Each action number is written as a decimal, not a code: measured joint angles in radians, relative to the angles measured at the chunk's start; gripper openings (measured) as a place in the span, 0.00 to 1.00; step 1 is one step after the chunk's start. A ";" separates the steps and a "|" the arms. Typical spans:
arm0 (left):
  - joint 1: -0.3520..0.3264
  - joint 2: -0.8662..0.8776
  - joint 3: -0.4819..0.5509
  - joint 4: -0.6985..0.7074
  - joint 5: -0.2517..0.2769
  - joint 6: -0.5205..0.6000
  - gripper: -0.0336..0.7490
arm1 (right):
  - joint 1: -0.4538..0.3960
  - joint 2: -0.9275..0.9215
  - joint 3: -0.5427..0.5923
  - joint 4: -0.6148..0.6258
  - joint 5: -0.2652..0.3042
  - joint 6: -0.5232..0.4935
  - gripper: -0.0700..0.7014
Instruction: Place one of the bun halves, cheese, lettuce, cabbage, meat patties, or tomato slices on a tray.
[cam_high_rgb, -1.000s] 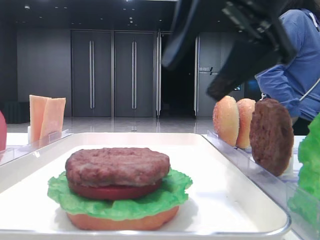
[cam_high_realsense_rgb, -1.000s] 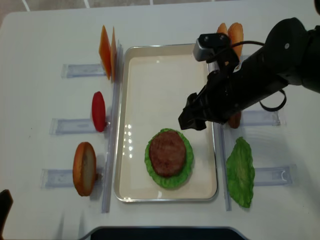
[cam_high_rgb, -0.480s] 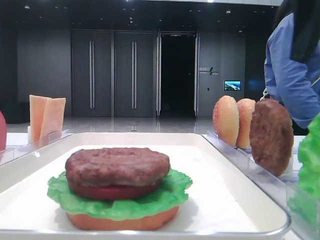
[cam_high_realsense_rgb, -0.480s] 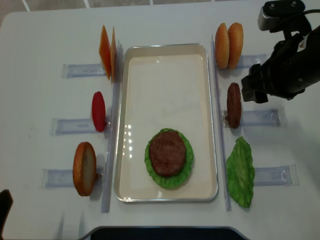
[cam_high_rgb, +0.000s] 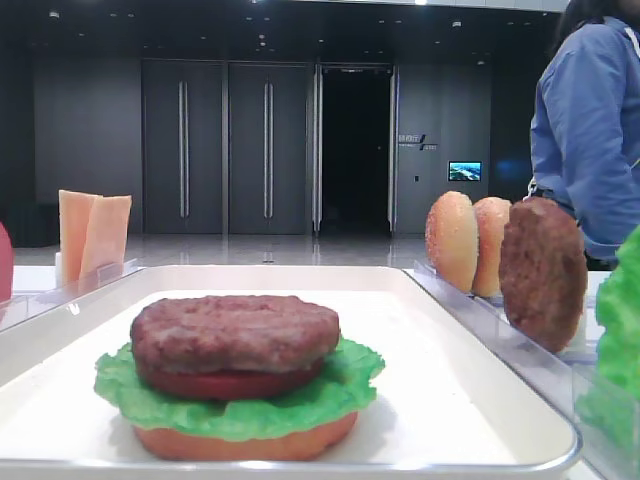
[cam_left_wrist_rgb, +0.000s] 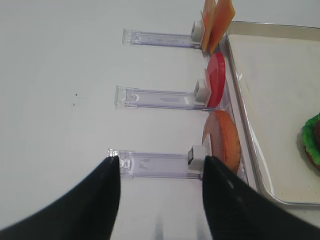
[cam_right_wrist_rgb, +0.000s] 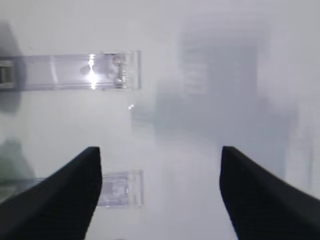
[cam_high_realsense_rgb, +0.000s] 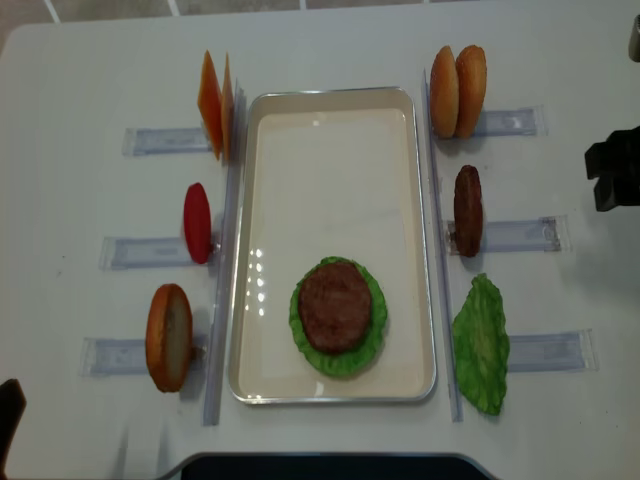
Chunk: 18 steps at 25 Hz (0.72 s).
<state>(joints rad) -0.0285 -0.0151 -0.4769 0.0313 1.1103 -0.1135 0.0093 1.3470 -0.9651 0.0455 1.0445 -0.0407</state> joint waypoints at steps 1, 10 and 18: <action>0.000 0.000 0.000 0.000 0.000 0.000 0.57 | -0.018 0.000 0.000 -0.009 0.013 0.000 0.74; 0.000 0.000 0.000 0.000 0.000 0.000 0.57 | -0.048 0.000 0.000 -0.100 0.103 0.071 0.74; 0.000 0.000 0.000 0.000 0.000 0.000 0.57 | -0.048 -0.085 0.023 -0.101 0.135 0.075 0.74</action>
<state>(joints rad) -0.0285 -0.0151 -0.4769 0.0313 1.1103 -0.1135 -0.0389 1.2619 -0.9424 -0.0558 1.1793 0.0347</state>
